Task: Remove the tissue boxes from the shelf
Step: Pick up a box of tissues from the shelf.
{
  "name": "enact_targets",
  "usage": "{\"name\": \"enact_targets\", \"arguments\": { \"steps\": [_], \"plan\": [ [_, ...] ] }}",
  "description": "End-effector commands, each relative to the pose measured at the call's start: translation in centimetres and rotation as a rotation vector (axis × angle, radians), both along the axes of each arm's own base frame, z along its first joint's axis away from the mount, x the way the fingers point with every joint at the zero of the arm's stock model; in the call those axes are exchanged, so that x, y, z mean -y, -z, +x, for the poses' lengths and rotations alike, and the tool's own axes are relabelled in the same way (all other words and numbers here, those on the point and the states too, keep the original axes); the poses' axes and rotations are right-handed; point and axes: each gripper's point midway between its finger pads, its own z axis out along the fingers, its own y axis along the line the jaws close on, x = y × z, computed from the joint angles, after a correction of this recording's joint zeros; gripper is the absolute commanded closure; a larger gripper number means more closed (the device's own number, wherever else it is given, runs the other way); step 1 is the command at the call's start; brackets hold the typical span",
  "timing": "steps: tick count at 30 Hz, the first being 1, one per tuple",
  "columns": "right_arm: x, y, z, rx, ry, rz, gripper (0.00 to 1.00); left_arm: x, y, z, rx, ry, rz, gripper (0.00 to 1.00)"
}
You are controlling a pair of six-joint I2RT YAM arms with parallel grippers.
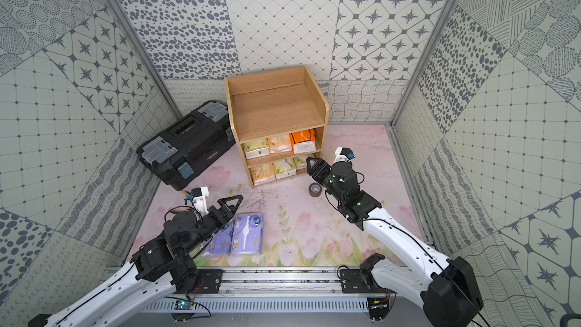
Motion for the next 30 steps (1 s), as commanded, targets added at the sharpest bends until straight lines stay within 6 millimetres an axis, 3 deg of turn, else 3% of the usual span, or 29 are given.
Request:
{"name": "enact_targets", "arguments": {
  "steps": [1,12,20,30],
  "plan": [
    [-0.1,-2.7,1.8,0.063,0.026,0.077,0.27,1.7,-3.6,0.7,0.13,0.053,-0.065,0.09],
    [-0.2,-2.8,6.0,0.02,0.124,0.109,0.38,2.7,-4.2,1.0,0.15,0.086,-0.073,0.09],
    [0.0,-1.7,7.3,-0.045,0.18,0.09,0.47,2.7,-4.3,1.0,0.153,0.084,-0.069,0.09],
    [-0.7,-0.7,8.7,-0.074,0.185,0.091,0.49,3.0,-4.7,1.1,0.153,0.093,-0.067,0.09]
  ]
}}
